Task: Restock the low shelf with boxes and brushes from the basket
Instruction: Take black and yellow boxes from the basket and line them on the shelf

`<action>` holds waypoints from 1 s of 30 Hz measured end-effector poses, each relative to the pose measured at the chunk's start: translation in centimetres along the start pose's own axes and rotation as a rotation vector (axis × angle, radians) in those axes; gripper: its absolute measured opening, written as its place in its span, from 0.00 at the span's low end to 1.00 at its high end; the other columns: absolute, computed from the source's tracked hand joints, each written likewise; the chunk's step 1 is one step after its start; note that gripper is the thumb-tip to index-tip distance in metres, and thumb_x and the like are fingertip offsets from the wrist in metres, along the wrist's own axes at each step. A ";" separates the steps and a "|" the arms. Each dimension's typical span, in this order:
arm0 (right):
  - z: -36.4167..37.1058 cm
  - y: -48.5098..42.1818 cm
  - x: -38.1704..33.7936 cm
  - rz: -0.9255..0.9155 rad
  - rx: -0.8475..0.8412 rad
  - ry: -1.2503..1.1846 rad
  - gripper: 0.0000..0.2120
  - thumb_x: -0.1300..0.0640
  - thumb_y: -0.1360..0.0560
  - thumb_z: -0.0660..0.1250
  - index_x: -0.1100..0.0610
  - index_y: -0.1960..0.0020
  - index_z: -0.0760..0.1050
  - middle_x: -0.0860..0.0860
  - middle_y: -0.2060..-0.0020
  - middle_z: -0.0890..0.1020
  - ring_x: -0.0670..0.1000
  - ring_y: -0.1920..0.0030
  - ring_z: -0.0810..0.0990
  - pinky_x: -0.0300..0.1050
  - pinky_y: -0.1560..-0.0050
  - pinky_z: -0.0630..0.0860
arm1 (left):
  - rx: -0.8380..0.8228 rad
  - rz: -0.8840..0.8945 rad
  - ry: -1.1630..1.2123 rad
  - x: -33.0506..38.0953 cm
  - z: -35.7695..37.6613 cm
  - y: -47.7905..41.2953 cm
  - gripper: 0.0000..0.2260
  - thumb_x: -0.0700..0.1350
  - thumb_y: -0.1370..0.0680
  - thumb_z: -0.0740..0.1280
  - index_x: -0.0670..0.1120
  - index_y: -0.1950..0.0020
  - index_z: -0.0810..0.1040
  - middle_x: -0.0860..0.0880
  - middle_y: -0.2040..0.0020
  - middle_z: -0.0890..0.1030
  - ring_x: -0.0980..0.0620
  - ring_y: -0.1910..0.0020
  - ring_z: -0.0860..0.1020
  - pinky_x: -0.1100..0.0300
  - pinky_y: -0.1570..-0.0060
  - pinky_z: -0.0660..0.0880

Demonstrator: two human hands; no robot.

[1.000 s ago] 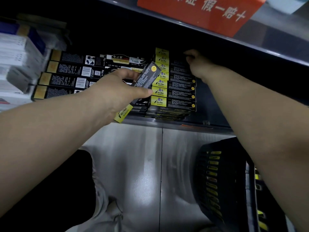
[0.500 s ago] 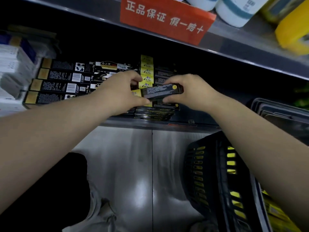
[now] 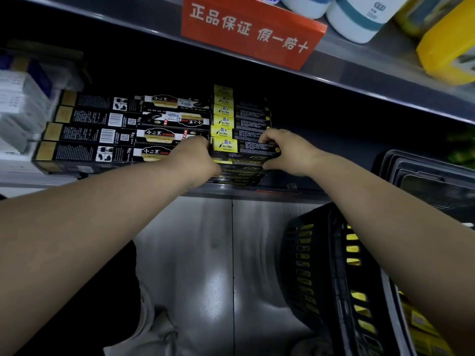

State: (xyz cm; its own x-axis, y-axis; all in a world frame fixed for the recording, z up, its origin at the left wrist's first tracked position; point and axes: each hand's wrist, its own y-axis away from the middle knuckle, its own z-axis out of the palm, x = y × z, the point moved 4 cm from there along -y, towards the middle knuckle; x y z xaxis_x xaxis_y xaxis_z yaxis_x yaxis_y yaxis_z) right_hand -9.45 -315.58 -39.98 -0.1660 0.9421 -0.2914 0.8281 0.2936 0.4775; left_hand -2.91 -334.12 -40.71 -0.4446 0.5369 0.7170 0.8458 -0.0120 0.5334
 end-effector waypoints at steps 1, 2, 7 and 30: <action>0.0 0.0 0.0 -0.002 -0.003 -0.001 0.25 0.59 0.30 0.74 0.52 0.36 0.69 0.54 0.36 0.70 0.53 0.39 0.71 0.45 0.38 0.69 | 0.003 0.002 -0.002 -0.1 0.0 0.0 0.16 0.37 0.28 0.70 0.38 0.41 0.75 0.40 0.44 0.79 0.41 0.46 0.77 0.46 0.43 0.74; -0.1 0.0 0.1 -0.004 -0.004 -0.001 0.25 0.59 0.30 0.74 0.52 0.37 0.69 0.54 0.37 0.70 0.53 0.40 0.71 0.44 0.40 0.69 | 0.005 0.006 -0.007 -0.1 -0.1 -0.1 0.15 0.36 0.28 0.70 0.38 0.42 0.75 0.40 0.44 0.79 0.41 0.46 0.77 0.46 0.43 0.74; 0.0 -0.1 0.0 -0.030 0.003 0.010 0.24 0.60 0.30 0.74 0.52 0.37 0.69 0.53 0.37 0.70 0.49 0.43 0.69 0.38 0.45 0.65 | 0.002 0.018 -0.009 -0.3 0.0 0.0 0.15 0.35 0.28 0.69 0.40 0.41 0.77 0.41 0.44 0.80 0.42 0.46 0.78 0.48 0.42 0.74; -6.6 19.1 4.0 -0.022 0.443 -0.425 0.15 0.65 0.30 0.73 0.48 0.51 0.74 0.44 0.57 0.77 0.43 0.59 0.74 0.35 0.54 0.75 | -0.042 0.674 -0.172 11.0 4.1 10.5 0.17 0.43 0.27 0.68 0.53 0.40 0.73 0.57 0.43 0.76 0.57 0.42 0.74 0.62 0.41 0.68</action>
State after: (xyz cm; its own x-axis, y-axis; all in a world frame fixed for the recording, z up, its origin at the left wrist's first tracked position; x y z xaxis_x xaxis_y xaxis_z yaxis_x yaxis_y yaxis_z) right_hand 2.17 -305.16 -26.50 -0.0334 0.7629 -0.6456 0.9859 0.1312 0.1040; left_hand 2.35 -324.88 -29.07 0.2289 0.5270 0.8185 0.9074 -0.4200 0.0167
